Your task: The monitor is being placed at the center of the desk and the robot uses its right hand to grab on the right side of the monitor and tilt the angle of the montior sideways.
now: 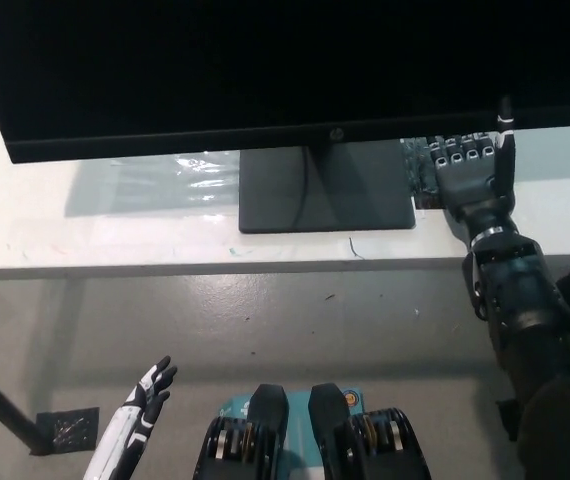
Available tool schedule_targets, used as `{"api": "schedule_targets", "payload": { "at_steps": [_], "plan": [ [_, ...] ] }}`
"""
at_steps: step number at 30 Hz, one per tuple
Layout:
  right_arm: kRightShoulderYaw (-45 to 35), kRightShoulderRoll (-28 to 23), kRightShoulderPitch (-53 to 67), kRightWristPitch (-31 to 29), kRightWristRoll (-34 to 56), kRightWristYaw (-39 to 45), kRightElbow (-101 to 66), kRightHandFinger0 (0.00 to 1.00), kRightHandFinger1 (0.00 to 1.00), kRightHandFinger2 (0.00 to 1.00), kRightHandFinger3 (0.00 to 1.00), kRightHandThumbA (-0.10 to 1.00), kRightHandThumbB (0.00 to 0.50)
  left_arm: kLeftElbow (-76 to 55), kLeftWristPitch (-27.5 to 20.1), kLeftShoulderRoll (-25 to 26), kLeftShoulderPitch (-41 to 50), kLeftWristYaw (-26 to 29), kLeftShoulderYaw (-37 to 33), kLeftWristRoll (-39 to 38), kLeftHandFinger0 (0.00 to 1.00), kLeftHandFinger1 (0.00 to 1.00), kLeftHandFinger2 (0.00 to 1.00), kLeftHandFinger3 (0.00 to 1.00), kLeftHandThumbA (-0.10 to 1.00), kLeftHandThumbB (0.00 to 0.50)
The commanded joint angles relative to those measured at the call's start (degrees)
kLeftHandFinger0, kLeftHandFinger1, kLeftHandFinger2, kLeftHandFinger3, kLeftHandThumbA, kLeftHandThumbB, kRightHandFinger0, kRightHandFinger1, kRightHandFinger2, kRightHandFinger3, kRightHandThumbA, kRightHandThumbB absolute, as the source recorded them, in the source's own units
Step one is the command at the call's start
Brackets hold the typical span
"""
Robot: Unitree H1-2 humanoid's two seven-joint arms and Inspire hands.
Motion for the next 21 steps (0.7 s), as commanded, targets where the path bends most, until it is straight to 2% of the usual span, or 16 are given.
{"api": "schedule_targets", "payload": {
  "at_steps": [1, 11, 12, 14, 17, 18, 21],
  "plan": [
    [-0.58, -0.66, -5.52, -1.85, -2.42, 0.43, 1.07, 1.0, 1.0, 1.0, 1.0, 1.0, 0.441, -0.54, -2.24, 0.77, -0.75, -0.19, 0.31, -0.67, 1.0, 1.0, 1.0, 1.0, 1.0, 0.306],
    [-0.54, 0.27, -3.56, -1.66, -3.54, 1.86, -3.08, 1.0, 1.0, 1.0, 1.0, 1.0, 0.444, -0.54, -2.24, 0.69, -1.3, -1.2, 0.5, -1.42, 1.0, 1.0, 1.0, 1.0, 1.0, 0.303],
    [3.14, 3.49, 4.95, -0.42, -5.77, 1.8, -20.27, 1.0, 1.0, 1.0, 1.0, 1.0, 0.435, -0.42, -2.24, 0.83, -1.78, -1.36, 0.44, -1.23, 1.0, 1.0, 1.0, 1.0, 1.0, 0.332],
    [5.43, 5.71, 10.94, 1.51, -6.79, -0.47, -32.88, 1.0, 1.0, 1.0, 1.0, 1.0, 0.415, -0.55, -2.24, 0.86, -1.76, -1.23, 0.42, -1.01, 1.0, 1.0, 1.0, 1.0, 1.0, 0.335],
    [6.34, 6.28, 12.66, 2.35, -6.67, -1.94, -36.7, 1.0, 1.0, 1.0, 1.0, 1.0, 0.413, -0.57, -2.24, 0.85, -1.76, -1.17, 0.41, -0.96, 1.0, 1.0, 1.0, 1.0, 1.0, 0.337],
    [8.89, 7.88, 20.11, 3.23, -7.77, -1.76, -49.96, 1.0, 1.0, 1.0, 1.0, 1.0, 0.401, -0.2, -2.24, 1.24, -2.62, -1.1, 0.53, -0.75, 1.0, 1.0, 1.0, 1.0, 1.0, 0.322],
    [11.08, 8.41, 26.17, 4.32, -8.66, -2.01, -59.41, 1.0, 1.0, 1.0, 1.0, 1.0, 0.408, -0.12, -2.24, 1.21, -2.7, -1.51, 0.58, -1.1, 1.0, 1.0, 1.0, 1.0, 1.0, 0.315]
  ]
}}
